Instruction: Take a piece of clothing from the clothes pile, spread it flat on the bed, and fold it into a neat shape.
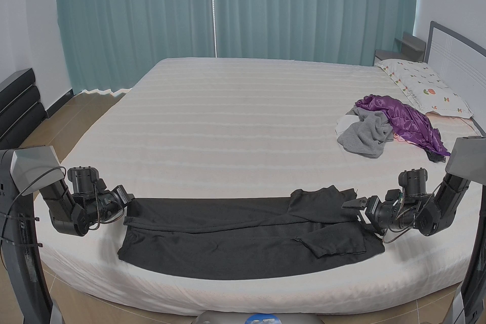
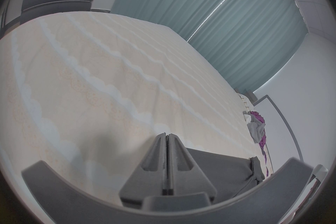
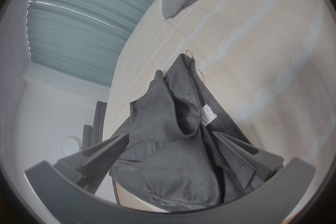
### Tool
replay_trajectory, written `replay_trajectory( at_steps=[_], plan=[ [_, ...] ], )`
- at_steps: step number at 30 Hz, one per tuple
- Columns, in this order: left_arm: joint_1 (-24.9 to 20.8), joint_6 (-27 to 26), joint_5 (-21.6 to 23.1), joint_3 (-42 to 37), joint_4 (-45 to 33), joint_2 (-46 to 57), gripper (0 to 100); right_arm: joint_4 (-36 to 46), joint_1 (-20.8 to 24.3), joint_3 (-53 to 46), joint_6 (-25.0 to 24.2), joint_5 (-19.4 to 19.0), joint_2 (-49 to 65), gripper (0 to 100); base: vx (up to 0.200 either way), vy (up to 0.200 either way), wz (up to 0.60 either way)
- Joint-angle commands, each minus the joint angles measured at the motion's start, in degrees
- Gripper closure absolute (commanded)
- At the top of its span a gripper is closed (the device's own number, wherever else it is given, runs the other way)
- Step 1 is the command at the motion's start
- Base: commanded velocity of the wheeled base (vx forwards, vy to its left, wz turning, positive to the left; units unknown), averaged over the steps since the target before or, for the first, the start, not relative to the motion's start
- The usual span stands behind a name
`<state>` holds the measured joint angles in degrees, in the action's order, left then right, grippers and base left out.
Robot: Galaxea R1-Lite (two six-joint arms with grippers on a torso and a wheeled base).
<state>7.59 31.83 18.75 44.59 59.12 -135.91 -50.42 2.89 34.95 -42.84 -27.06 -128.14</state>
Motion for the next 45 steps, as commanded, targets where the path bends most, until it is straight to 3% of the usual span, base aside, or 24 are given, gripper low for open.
replay_trajectory(
  at_steps=[1,10,14,15,22,28,33,34,45],
  plan=[
    [0.14,0.51,-0.03,1.02,0.03,-0.67,100,-0.03,-0.25,0.47,-0.05,-0.01,-0.10,0,0.000,0.000,0.00],
    [0.23,0.87,-0.03,1.55,0.03,-1.72,100,-0.38,0.36,0.82,0.12,0.96,2.45,0,0.000,0.000,0.00],
    [0.05,1.22,-0.03,1.55,0.03,-1.72,100,-0.64,2.38,0.91,0.04,3.68,2.54,0,0.000,0.000,0.00],
    [-0.04,1.57,-0.03,1.55,0.03,-1.64,0,-0.64,3.18,1.26,0.04,5.09,2.19,0,0.000,0.000,0.00],
    [-0.04,2.36,-0.03,1.46,0.11,-1.55,0,0.15,6.34,4.60,-1.90,12.82,-1.24,0,0.000,0.000,0.00],
    [-0.04,2.54,-0.03,1.29,0.11,-1.28,0,0.76,7.13,5.83,-1.90,16.34,-2.21,0,0.000,0.000,0.00],
    [-0.04,3.77,-0.03,1.46,0.11,-1.20,0,2.52,7.22,5.92,-1.81,17.13,-1.94,0,0.000,0.000,0.00],
    [0.05,3.77,-0.03,1.46,0.11,-1.11,0,2.70,7.31,5.83,-1.81,17.31,-1.94,100,0.000,0.000,0.00],
    [0.23,3.77,-0.12,1.11,0.11,-1.02,0,4.01,7.48,4.25,-1.11,20.91,-0.54,100,0.000,0.000,0.00]
  ],
)
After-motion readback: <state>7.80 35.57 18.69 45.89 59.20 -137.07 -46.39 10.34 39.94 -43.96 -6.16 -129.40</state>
